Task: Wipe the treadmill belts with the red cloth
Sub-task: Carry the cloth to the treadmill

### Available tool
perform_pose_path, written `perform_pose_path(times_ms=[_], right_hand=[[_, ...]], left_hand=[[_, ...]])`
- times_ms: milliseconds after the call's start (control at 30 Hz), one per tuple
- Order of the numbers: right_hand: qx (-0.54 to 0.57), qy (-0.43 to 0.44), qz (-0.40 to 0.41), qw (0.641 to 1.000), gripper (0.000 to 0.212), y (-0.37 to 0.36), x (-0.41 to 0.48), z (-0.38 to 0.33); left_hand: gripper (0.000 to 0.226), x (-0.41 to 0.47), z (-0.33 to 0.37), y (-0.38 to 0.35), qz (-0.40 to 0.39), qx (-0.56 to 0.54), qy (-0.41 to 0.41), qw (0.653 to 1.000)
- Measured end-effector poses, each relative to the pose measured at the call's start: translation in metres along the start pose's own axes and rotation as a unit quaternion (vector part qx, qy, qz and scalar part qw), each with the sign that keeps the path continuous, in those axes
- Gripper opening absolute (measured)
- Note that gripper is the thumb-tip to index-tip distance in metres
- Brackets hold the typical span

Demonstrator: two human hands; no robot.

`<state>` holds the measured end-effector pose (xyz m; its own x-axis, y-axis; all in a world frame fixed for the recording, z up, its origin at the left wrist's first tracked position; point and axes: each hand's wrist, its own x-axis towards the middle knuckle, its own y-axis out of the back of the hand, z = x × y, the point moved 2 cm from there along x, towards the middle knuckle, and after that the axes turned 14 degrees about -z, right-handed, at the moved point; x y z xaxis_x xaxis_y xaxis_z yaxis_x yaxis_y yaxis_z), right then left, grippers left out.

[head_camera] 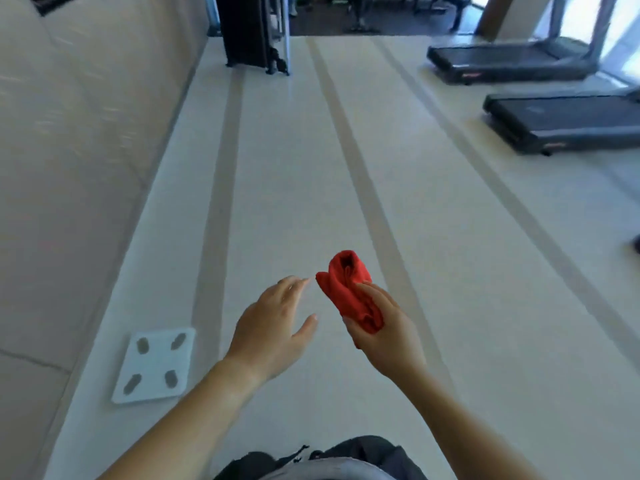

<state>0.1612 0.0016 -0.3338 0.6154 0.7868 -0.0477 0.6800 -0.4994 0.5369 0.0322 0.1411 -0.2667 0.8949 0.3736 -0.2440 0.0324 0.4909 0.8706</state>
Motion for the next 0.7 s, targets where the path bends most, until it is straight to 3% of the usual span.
perform_pose_path(times_ms=[167, 333, 467, 700], right_hand=[[0.003, -0.096, 0.077, 0.992, 0.056, 0.055, -0.004, 0.056], [0.042, -0.159, 0.13, 0.978, 0.052, 0.08, 0.04, 0.09], [0.05, -0.174, 0.123, 0.976, 0.046, 0.1, 0.128, 0.108], [0.043, -0.161, 0.08, 0.983, 0.048, 0.172, 0.317, 0.113]], left_hand=[[0.055, 0.086, 0.051, -0.022, -0.074, -0.001, -0.09, 0.993], [0.055, 0.173, 0.057, -0.036, -0.133, 0.01, -0.116, 0.984], [0.052, 0.261, 0.036, -0.021, -0.158, 0.027, -0.099, 0.982], [0.051, 0.445, 0.012, 0.067, -0.133, 0.048, -0.055, 0.988]])
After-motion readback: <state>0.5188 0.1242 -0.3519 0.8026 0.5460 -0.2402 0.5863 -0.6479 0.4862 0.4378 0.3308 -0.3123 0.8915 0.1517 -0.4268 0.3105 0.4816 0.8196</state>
